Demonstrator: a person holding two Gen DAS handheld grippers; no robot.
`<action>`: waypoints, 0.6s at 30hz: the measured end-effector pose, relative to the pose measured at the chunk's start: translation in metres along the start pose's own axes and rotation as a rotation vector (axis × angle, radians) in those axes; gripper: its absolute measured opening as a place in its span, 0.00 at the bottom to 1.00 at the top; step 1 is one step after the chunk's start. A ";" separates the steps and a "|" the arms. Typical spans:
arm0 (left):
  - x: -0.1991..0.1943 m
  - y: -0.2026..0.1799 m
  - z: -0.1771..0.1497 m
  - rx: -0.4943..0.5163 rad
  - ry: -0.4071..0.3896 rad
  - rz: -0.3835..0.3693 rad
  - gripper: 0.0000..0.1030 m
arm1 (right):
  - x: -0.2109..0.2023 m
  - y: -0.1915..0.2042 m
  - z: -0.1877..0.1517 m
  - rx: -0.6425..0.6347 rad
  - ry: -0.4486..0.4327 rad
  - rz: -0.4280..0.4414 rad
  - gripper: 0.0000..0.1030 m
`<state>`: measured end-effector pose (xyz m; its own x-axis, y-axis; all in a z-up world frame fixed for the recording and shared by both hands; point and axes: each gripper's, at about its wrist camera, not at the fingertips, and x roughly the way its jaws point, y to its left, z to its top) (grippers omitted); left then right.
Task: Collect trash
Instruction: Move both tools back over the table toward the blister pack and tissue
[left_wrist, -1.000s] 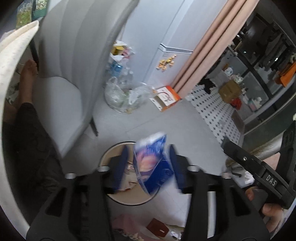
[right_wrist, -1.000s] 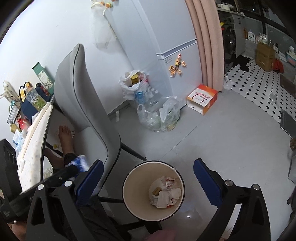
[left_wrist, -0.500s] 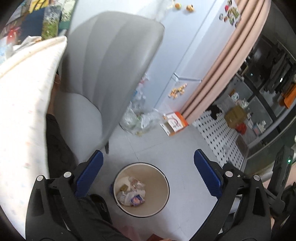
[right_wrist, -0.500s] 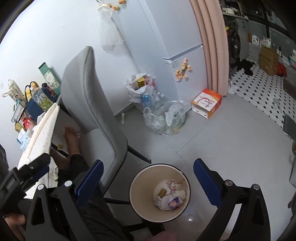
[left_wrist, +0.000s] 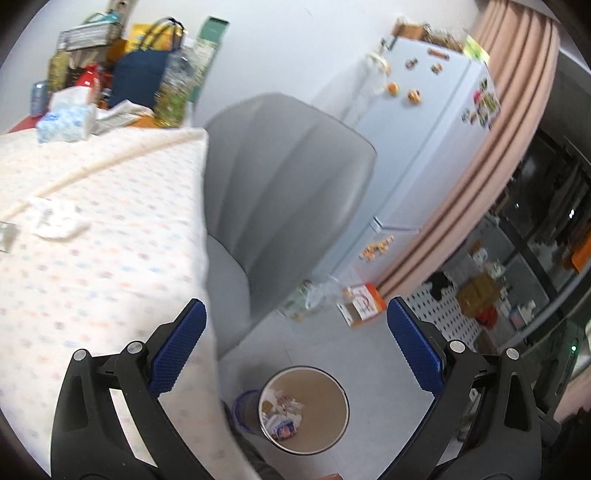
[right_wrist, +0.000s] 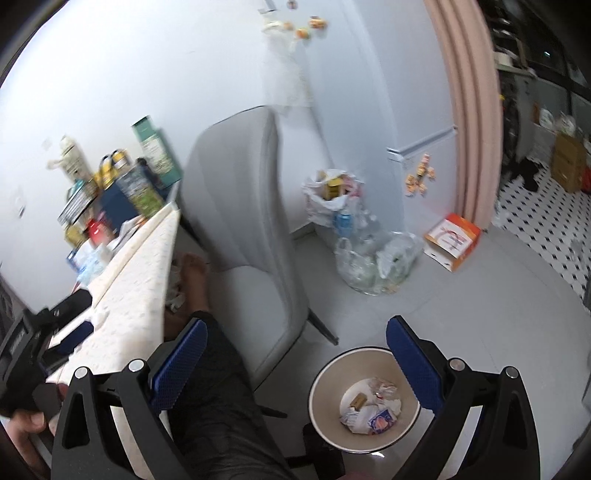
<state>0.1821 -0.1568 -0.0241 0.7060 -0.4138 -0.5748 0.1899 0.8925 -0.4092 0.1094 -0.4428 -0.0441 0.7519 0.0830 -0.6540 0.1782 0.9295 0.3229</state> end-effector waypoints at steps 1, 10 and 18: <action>-0.008 0.005 0.003 -0.009 -0.013 0.004 0.94 | -0.003 0.008 0.000 -0.021 -0.002 0.005 0.93; -0.063 0.054 0.017 -0.044 -0.086 0.072 0.94 | -0.015 0.070 0.004 -0.110 -0.012 0.080 0.93; -0.106 0.127 0.025 -0.114 -0.126 0.180 0.95 | -0.001 0.140 -0.003 -0.183 0.018 0.162 0.93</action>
<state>0.1485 0.0047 0.0029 0.8024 -0.2182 -0.5554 -0.0192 0.9208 -0.3895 0.1312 -0.3119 -0.0003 0.7497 0.2410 -0.6164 -0.0628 0.9530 0.2963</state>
